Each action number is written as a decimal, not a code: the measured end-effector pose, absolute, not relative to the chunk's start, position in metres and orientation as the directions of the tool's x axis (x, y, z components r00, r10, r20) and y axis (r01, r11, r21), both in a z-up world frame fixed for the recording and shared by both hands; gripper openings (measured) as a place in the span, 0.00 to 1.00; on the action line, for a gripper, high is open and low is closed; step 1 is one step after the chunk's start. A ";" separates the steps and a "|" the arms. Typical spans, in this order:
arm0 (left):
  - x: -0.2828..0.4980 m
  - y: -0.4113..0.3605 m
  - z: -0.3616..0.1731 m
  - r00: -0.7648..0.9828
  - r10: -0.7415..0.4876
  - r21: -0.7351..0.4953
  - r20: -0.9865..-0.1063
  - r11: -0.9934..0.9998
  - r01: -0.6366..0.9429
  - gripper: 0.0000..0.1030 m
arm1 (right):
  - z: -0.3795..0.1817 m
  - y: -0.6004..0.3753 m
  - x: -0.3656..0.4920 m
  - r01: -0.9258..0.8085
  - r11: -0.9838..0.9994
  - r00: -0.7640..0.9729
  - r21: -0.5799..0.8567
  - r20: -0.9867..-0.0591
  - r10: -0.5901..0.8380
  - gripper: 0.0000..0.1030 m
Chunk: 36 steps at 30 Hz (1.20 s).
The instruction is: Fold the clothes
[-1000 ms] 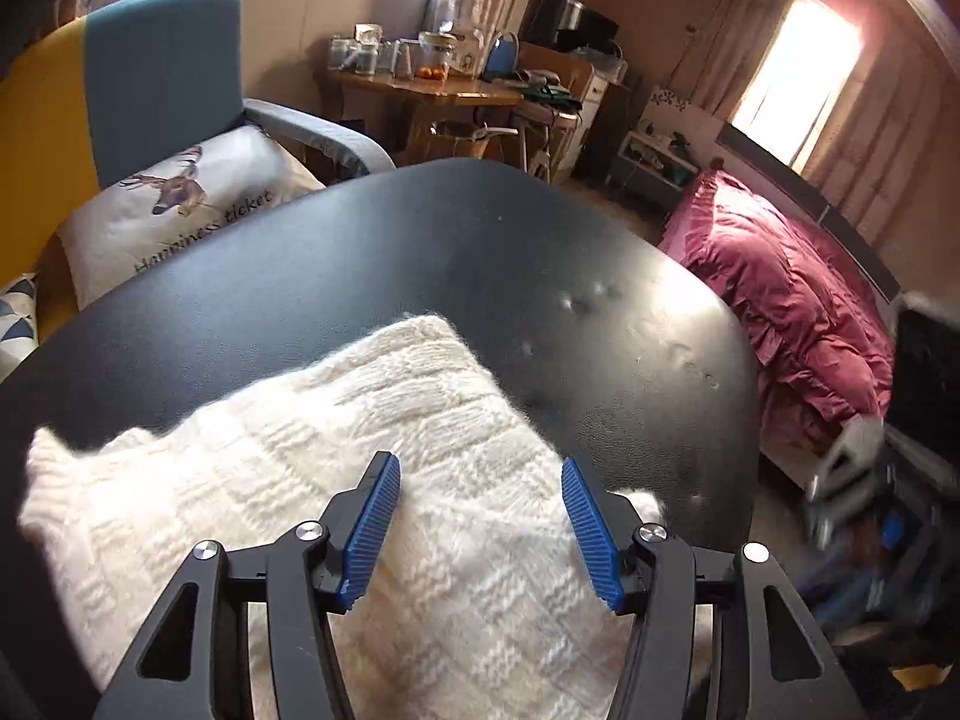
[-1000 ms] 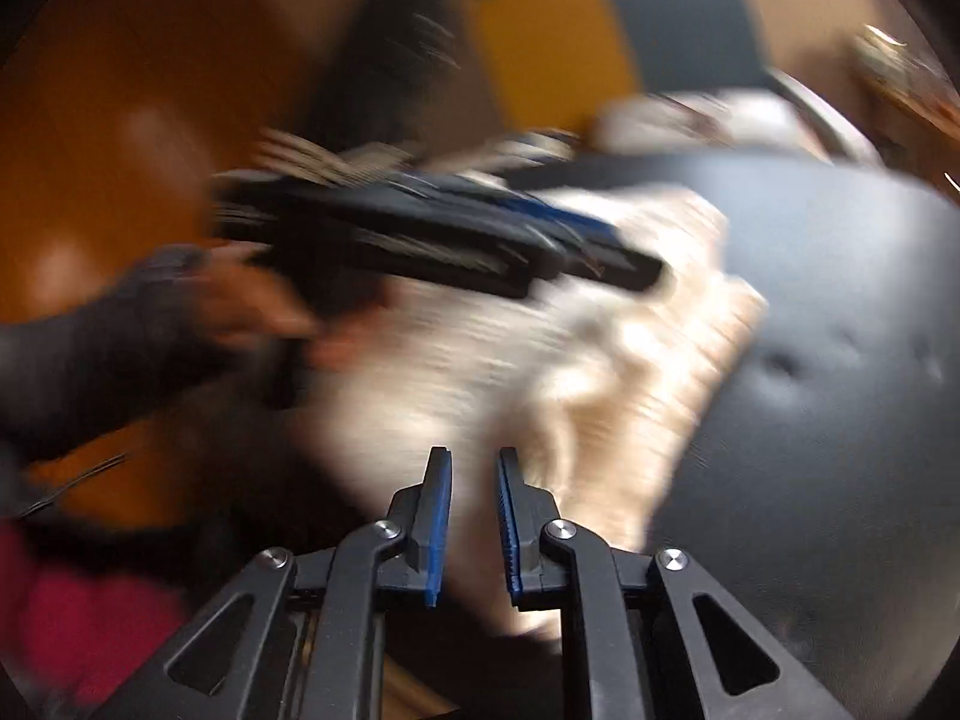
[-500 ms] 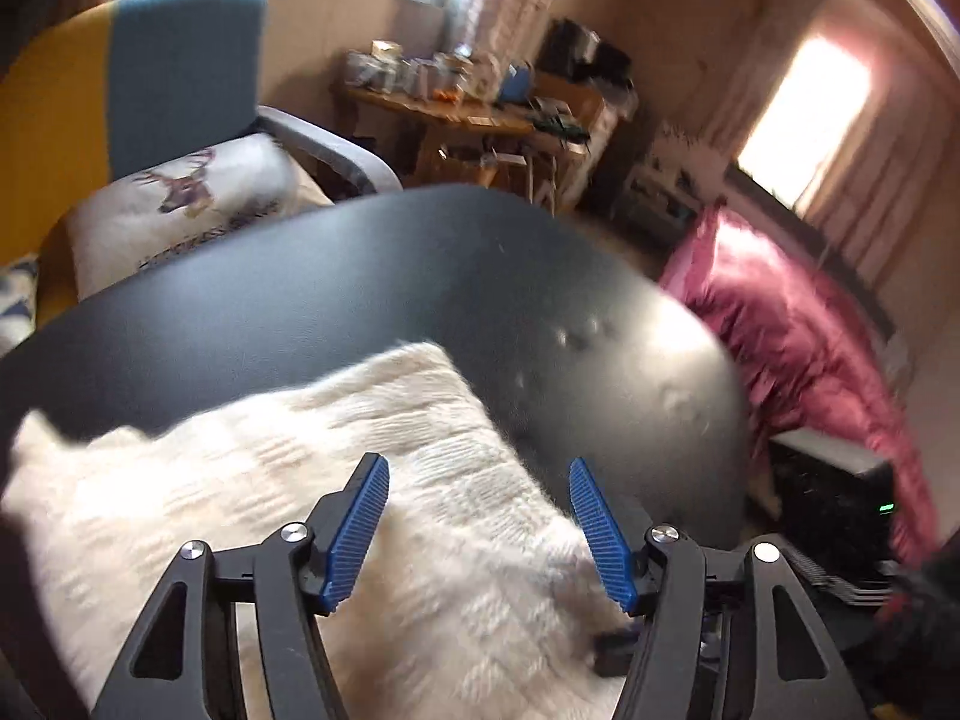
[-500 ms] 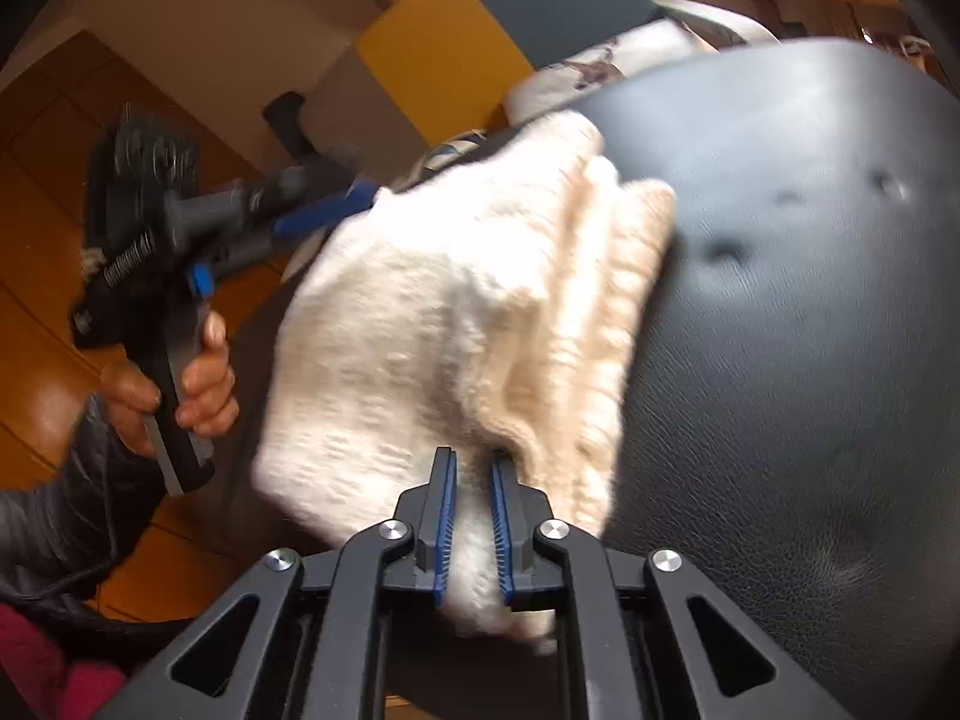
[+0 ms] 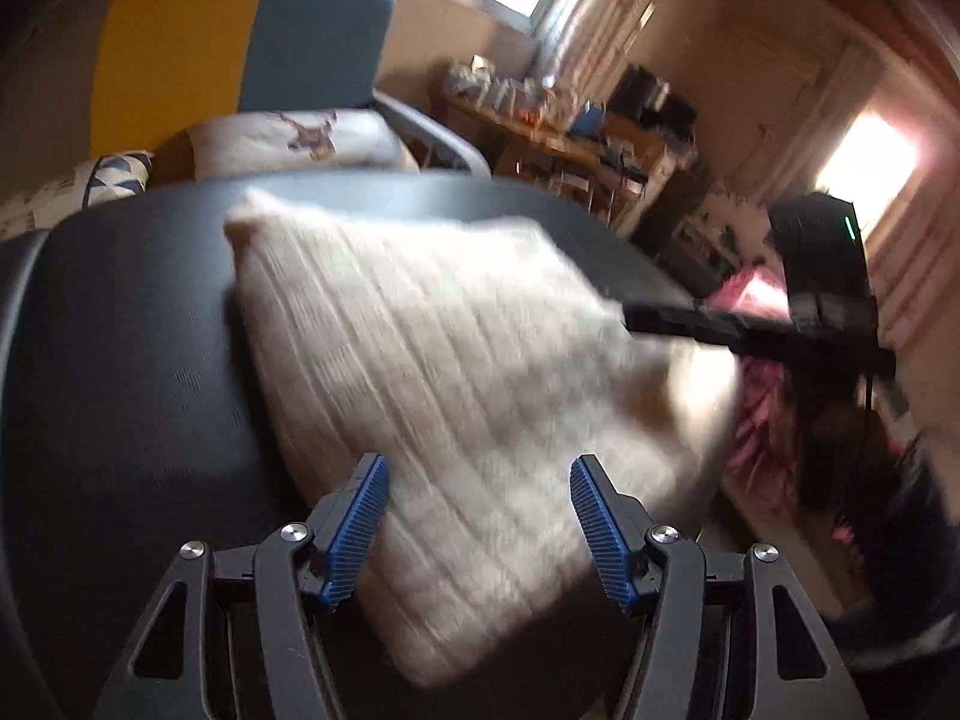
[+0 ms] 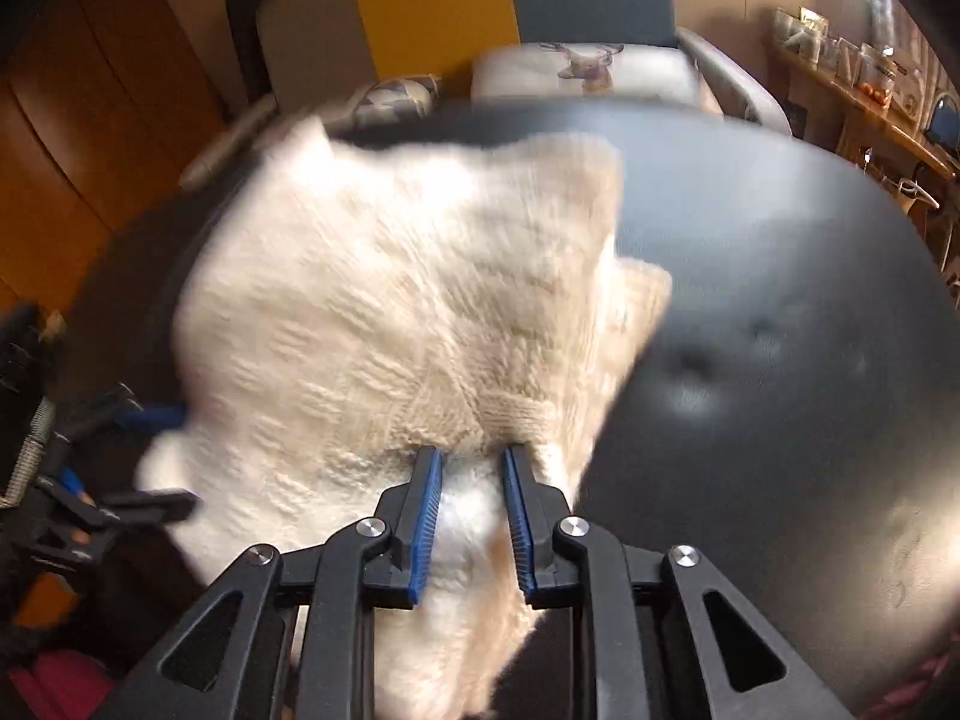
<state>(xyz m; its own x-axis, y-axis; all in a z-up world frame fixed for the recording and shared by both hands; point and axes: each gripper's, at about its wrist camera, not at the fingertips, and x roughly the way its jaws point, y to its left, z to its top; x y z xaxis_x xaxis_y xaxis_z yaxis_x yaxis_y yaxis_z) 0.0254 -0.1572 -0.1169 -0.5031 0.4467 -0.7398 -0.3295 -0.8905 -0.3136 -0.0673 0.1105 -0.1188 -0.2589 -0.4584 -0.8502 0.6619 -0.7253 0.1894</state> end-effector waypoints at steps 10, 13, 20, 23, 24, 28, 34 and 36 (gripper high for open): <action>0.019 -0.196 -0.091 -0.590 0.490 -0.421 -0.642 -0.868 -0.263 0.62 | -0.075 0.129 -0.081 0.630 -0.716 -0.277 0.302 -0.774 -0.570 0.21; -0.004 -0.221 -0.072 -0.652 0.444 -0.415 -0.615 -0.885 -0.210 0.62 | -0.053 0.121 -0.097 0.644 -0.702 -0.305 0.304 -0.740 -0.600 0.23; -0.084 -0.225 -0.066 -0.645 0.402 -0.358 -0.650 -0.911 -0.206 0.62 | -0.096 0.065 -0.171 0.584 -0.781 -0.281 0.222 -0.848 -0.450 0.25; -0.119 -0.210 -0.079 -0.575 0.418 -0.356 -0.703 -0.907 -0.225 0.62 | -0.126 0.074 -0.177 0.563 -0.793 -0.253 0.233 -0.864 -0.434 0.24; -0.126 -0.205 -0.089 -0.533 0.430 -0.374 -0.729 -0.902 -0.215 0.62 | -0.128 0.079 -0.177 0.552 -0.794 -0.253 0.255 -0.856 -0.451 0.24; -0.139 -0.190 -0.121 -0.467 0.416 -0.354 -0.781 -0.909 -0.218 0.70 | -0.131 0.088 -0.179 0.520 -0.795 -0.248 0.313 -0.835 -0.491 0.24; -0.120 -0.233 -0.098 -0.564 0.459 -0.507 -0.686 -0.858 -0.082 0.70 | -0.124 0.099 -0.181 0.487 -0.793 -0.246 0.367 -0.813 -0.528 0.24; -0.102 -0.251 -0.087 -0.611 0.451 -0.543 -0.650 -0.839 -0.042 0.71 | -0.110 0.105 -0.174 0.488 -0.796 -0.284 0.359 -0.796 -0.534 0.24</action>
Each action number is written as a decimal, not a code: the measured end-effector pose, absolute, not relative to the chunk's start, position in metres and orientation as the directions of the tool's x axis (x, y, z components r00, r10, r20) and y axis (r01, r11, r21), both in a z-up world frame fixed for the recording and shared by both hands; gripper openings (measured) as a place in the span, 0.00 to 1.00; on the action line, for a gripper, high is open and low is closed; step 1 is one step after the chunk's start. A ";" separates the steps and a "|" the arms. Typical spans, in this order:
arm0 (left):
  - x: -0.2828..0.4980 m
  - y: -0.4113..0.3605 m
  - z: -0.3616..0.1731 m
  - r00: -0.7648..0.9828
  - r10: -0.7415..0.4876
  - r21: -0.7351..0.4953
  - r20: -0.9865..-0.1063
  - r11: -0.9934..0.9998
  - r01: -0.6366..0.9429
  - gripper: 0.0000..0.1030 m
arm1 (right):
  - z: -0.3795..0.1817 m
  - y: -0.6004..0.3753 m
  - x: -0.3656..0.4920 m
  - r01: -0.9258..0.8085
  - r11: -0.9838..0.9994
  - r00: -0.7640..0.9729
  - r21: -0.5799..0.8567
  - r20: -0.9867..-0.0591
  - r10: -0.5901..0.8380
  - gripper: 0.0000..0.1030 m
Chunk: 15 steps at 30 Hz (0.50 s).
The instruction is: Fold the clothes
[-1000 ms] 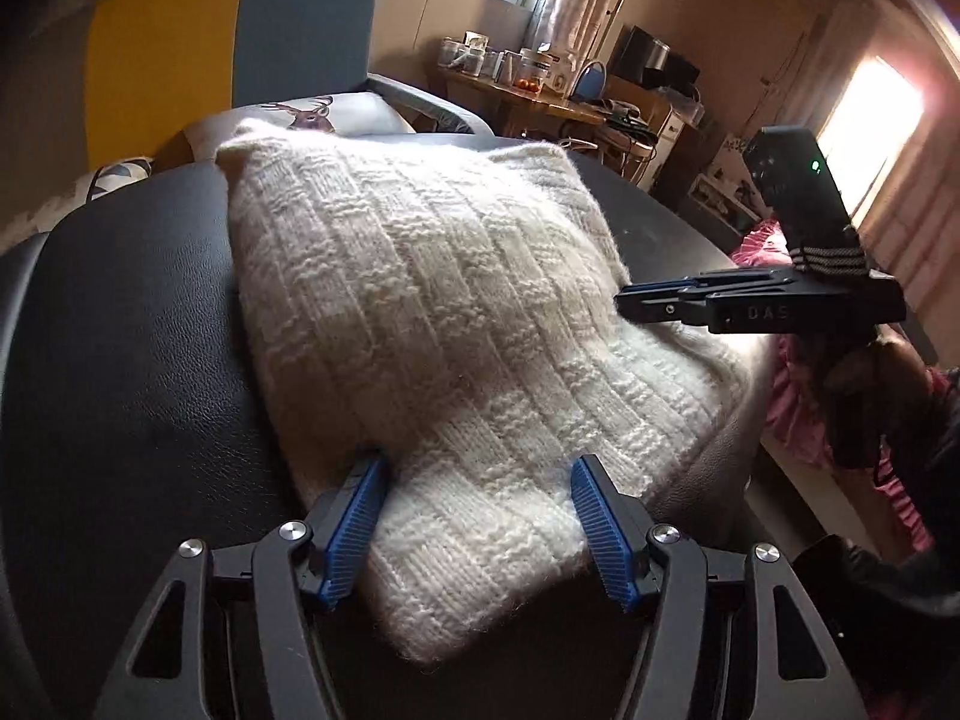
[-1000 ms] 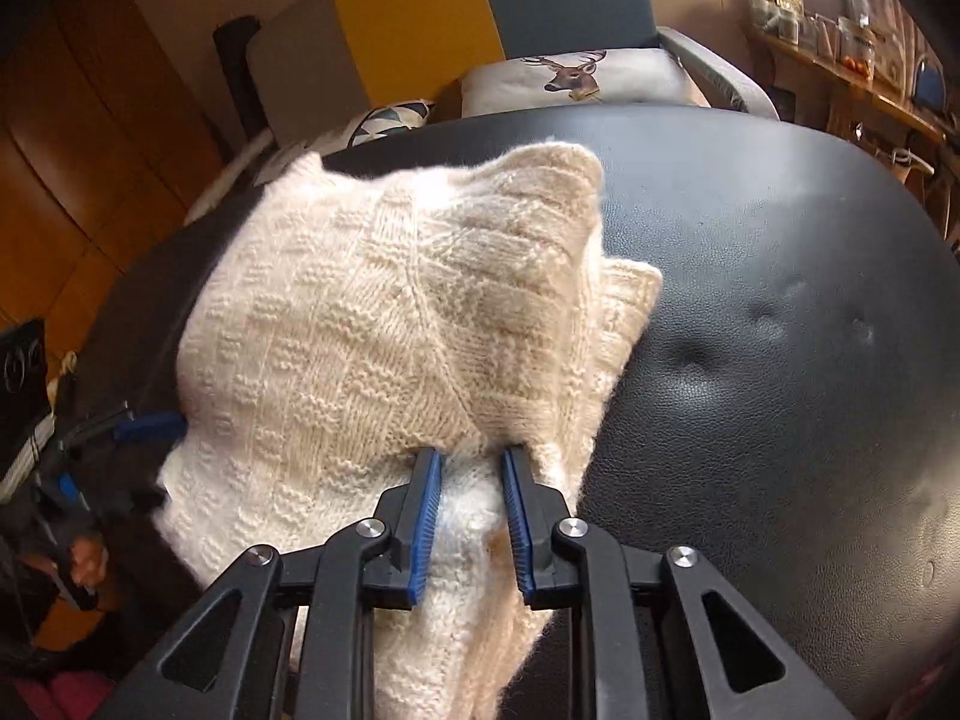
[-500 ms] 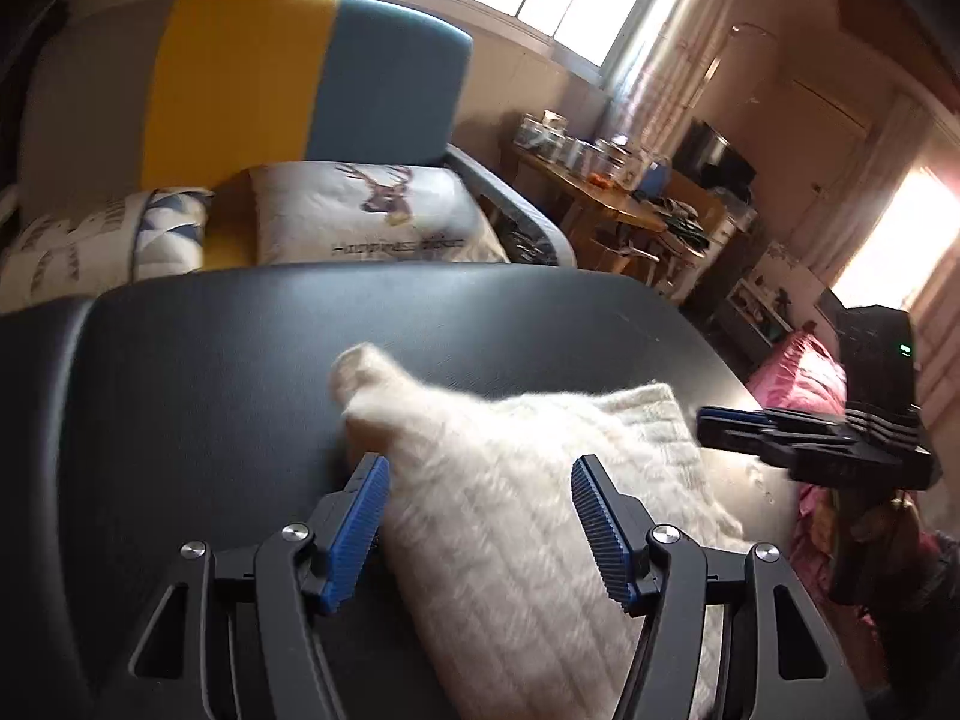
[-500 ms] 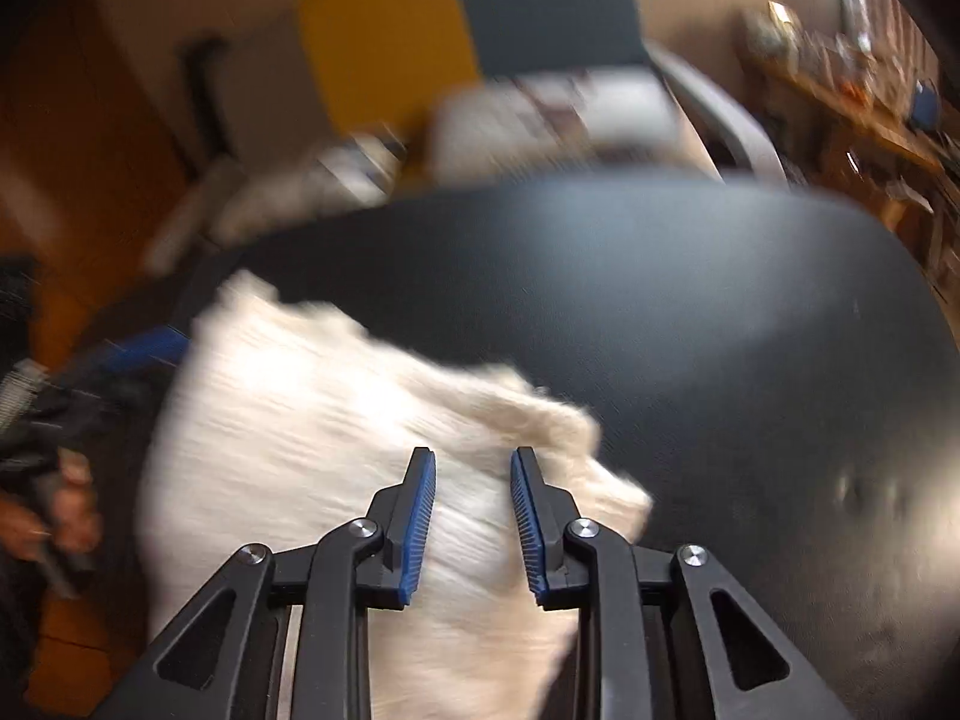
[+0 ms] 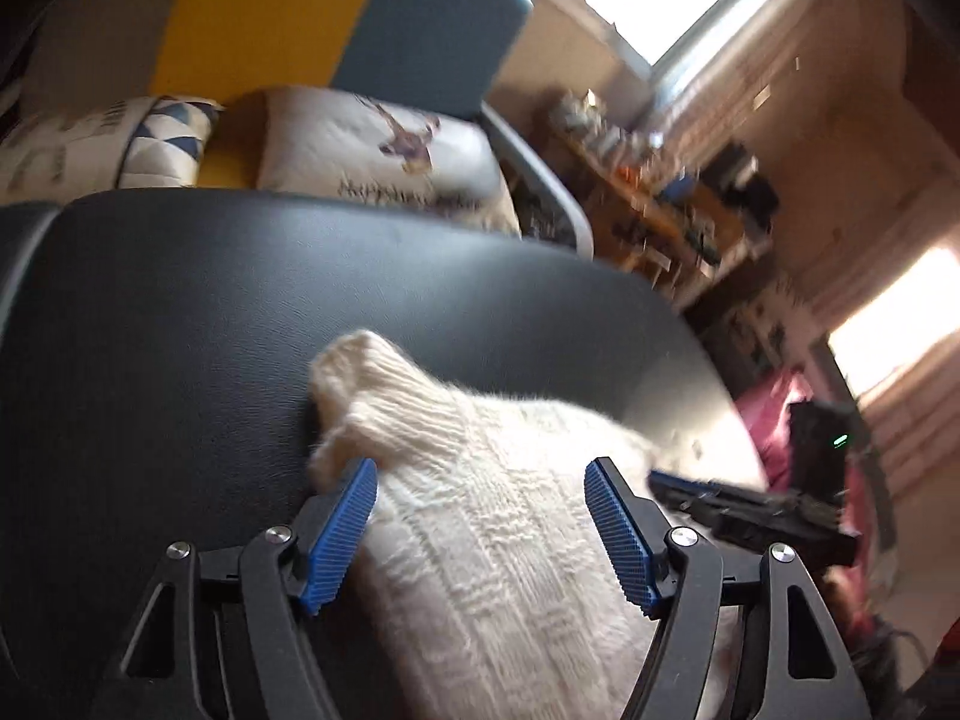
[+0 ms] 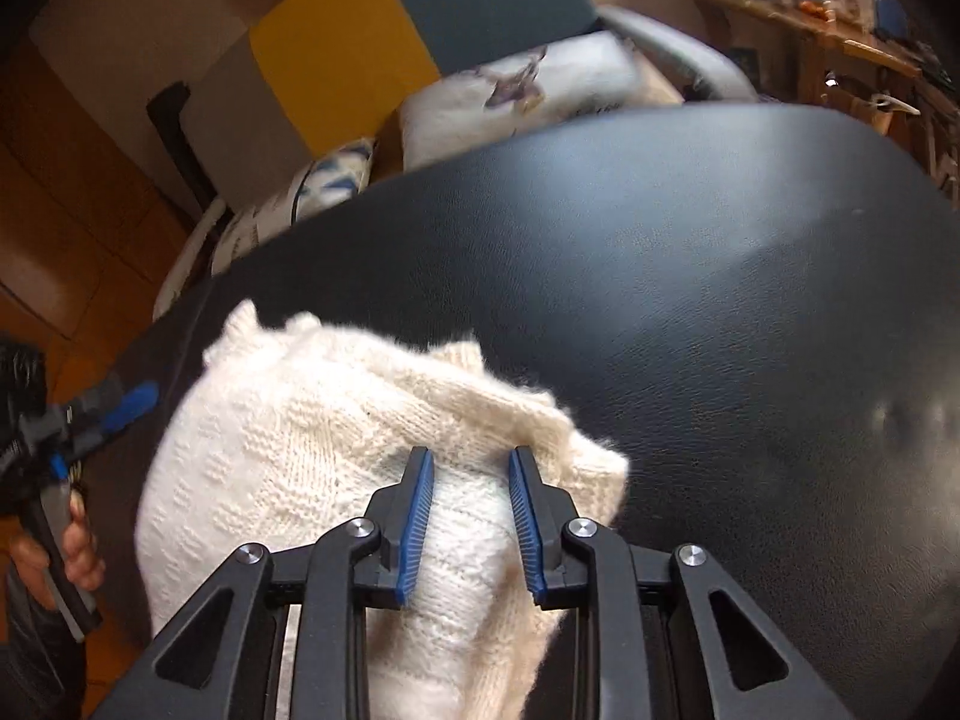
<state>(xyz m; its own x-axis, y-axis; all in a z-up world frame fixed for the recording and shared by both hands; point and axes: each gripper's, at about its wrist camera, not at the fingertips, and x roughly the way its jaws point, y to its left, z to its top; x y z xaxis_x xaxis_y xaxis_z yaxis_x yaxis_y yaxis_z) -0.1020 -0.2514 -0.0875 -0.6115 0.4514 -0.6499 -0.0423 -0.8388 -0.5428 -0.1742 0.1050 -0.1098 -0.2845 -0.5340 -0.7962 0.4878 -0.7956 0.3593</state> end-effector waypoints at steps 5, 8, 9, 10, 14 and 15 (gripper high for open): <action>-0.053 -0.270 -0.082 -0.640 0.387 -0.498 -0.663 -0.867 -0.008 0.71 | -0.076 0.115 -0.127 0.621 -0.682 -0.257 0.386 -0.722 -0.642 0.24; -0.029 -0.256 -0.089 -0.619 0.385 -0.459 -0.685 -0.887 -0.044 0.71 | -0.078 0.110 -0.098 0.685 -0.632 -0.200 0.361 -0.741 -0.641 0.24; -0.023 -0.250 -0.091 -0.610 0.385 -0.448 -0.692 -0.892 -0.055 0.71 | -0.084 0.108 -0.092 0.691 -0.640 -0.193 0.337 -0.766 -0.613 0.24; -0.020 -0.240 -0.094 -0.600 0.395 -0.444 -0.696 -0.893 -0.072 0.71 | -0.089 0.105 -0.086 0.697 -0.646 -0.187 0.312 -0.790 -0.584 0.24; -0.015 -0.205 -0.107 -0.553 0.383 -0.383 -0.740 -0.916 -0.120 0.70 | -0.094 0.121 -0.090 0.627 -0.653 -0.166 0.425 -0.746 -0.645 0.26; -0.013 -0.202 -0.109 -0.556 0.379 -0.379 -0.740 -0.917 -0.120 0.70 | -0.094 0.126 -0.092 0.602 -0.650 -0.163 0.465 -0.725 -0.669 0.26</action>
<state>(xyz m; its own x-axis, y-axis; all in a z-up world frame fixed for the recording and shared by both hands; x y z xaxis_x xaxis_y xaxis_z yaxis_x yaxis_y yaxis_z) -0.0128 -0.2017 -0.1088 -0.5559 0.3788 -0.7399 -0.1204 -0.9174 -0.3793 -0.0925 0.1264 -0.0942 -0.1630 -0.6694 -0.7248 0.6018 -0.6496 0.4647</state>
